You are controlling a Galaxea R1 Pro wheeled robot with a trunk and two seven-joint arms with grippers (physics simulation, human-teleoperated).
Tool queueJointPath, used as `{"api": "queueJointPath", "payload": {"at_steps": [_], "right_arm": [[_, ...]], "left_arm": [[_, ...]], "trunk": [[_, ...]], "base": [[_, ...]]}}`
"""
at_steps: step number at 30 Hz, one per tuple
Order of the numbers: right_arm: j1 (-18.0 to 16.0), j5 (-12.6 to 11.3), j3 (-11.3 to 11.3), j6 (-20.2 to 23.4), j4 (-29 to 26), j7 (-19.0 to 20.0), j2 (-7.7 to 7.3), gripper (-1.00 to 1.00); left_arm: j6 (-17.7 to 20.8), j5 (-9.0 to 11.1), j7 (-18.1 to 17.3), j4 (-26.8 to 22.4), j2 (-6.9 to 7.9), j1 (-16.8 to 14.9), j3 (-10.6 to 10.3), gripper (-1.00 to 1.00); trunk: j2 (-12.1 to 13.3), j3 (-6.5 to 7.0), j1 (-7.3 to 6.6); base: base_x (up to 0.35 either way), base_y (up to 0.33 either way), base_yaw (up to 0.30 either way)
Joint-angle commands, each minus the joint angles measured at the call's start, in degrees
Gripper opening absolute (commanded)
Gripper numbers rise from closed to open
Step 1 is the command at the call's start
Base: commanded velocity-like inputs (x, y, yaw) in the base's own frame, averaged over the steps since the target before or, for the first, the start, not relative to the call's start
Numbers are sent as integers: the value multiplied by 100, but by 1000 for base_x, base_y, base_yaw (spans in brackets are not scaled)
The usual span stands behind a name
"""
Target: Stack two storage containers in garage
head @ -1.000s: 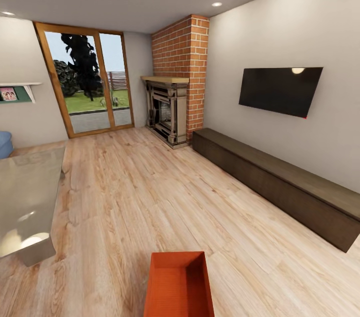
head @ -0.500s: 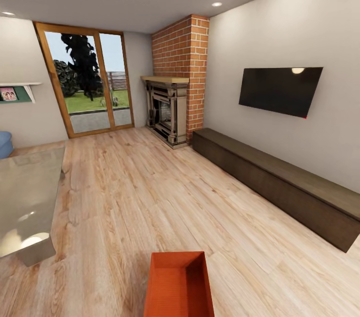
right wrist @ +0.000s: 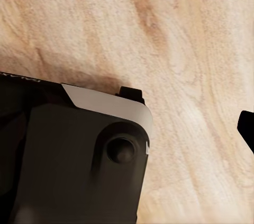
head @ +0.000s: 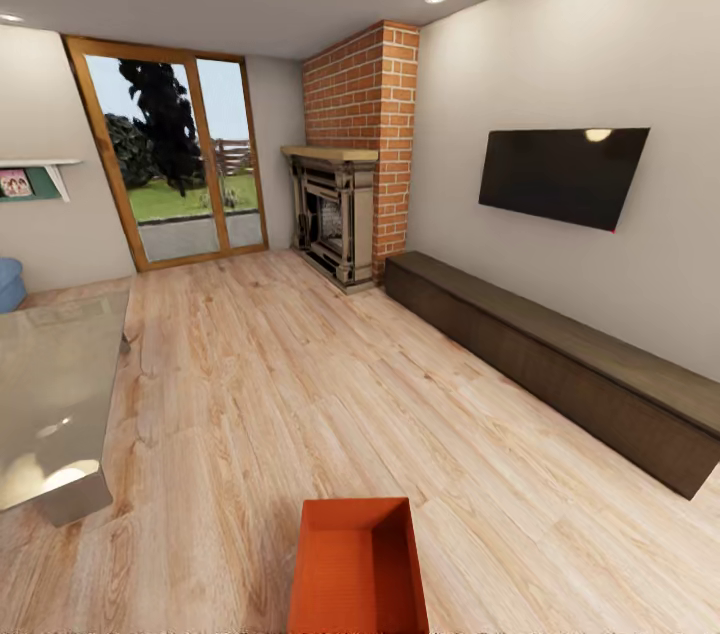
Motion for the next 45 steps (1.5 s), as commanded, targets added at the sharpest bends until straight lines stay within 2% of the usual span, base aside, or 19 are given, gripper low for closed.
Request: {"api": "queueJointPath", "payload": {"at_steps": [1, 45], "right_arm": [[-7, -47, 48, -33, 18, -13, 6, 100], [-7, -52, 48, 158, 18, 78, 16, 100]], "left_arm": [[-15, 26, 16, -9, 8, -3, -14, 100], [-17, 10, 16, -13, 15, -3, -29, 100]], "trunk": [[-5, -16, 0], [-5, -423, 0]], "base": [[0, 0, 0], [0, 0, 0]]}}
